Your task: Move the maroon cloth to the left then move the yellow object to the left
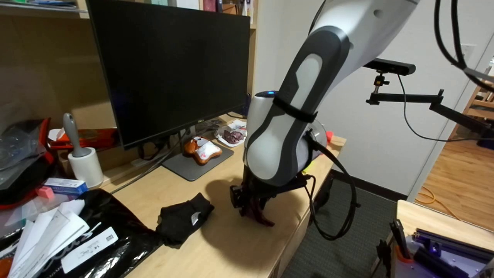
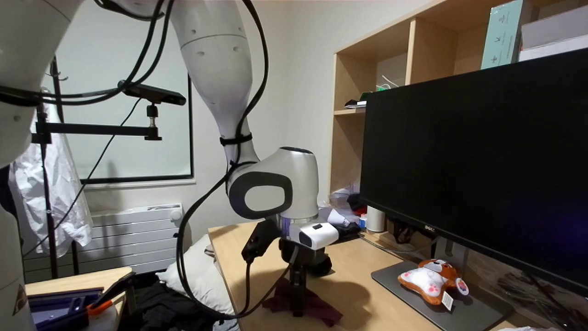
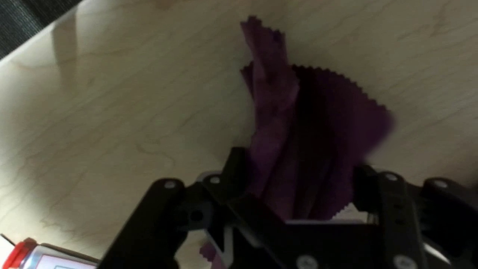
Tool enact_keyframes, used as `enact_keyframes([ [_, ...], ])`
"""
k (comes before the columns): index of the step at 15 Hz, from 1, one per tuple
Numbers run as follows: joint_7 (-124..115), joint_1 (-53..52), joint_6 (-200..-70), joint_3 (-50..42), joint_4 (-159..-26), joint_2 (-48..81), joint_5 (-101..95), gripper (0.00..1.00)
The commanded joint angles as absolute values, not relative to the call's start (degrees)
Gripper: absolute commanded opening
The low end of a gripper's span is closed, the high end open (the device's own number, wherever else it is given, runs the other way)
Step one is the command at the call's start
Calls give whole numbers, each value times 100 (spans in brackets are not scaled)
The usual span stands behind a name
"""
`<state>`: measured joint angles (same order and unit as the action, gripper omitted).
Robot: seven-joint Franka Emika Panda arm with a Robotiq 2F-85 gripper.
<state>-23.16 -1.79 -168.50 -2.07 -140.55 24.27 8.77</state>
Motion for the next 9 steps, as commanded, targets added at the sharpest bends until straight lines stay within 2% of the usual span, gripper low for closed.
enact_keyframes([
  [1,-2223,-246,-16773,-174,-13981,2463,1069,34],
  [5,-2241,-292,-16712,-184,-13963,2429,1052,9],
  [9,-2181,-263,-16661,-20,-13969,2291,1134,3],
])
